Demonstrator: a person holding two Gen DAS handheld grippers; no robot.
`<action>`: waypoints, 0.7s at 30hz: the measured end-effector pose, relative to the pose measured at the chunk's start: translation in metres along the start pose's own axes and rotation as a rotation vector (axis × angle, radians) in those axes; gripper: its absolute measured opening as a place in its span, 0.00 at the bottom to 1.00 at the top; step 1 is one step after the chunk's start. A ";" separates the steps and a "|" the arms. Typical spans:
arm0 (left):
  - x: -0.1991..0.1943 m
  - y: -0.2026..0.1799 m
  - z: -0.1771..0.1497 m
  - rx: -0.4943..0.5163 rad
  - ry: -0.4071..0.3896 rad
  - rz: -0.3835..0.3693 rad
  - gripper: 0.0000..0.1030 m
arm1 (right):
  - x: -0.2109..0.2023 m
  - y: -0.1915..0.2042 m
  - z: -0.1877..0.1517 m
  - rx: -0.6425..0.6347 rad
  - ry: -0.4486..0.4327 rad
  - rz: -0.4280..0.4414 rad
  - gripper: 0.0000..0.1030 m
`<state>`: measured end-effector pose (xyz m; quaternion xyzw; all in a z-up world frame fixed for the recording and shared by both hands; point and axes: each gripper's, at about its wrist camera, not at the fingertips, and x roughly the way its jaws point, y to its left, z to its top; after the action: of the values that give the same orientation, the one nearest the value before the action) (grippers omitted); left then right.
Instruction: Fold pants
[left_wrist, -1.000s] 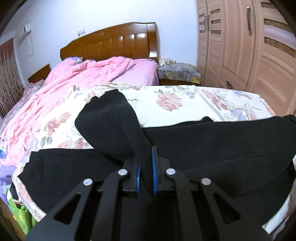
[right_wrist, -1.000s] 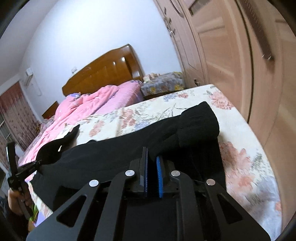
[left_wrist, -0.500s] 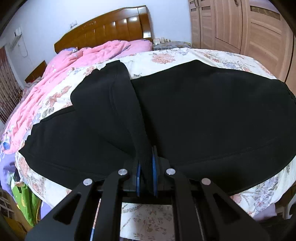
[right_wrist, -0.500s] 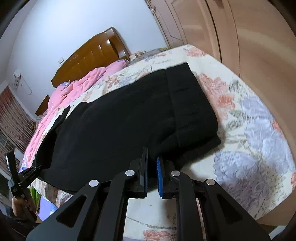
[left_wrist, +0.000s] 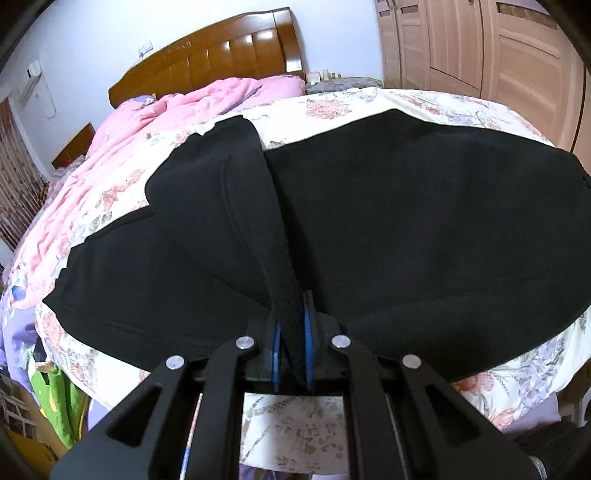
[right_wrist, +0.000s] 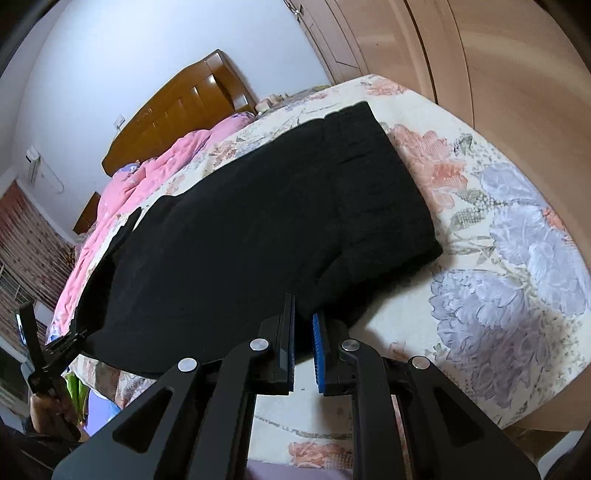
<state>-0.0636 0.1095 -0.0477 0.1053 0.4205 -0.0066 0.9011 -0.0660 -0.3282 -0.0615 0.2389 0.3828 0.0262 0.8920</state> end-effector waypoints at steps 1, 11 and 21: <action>-0.003 0.002 0.001 -0.009 -0.005 -0.006 0.09 | -0.003 0.002 0.001 -0.005 -0.007 0.001 0.14; 0.010 -0.005 -0.004 0.059 0.014 0.016 0.12 | 0.002 0.002 0.002 -0.033 0.036 -0.023 0.15; -0.006 0.022 -0.001 0.002 -0.059 0.107 0.80 | -0.023 0.006 -0.002 -0.049 0.029 -0.153 0.61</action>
<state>-0.0661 0.1305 -0.0400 0.1284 0.3877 0.0378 0.9120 -0.0827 -0.3271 -0.0442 0.1864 0.4122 -0.0292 0.8913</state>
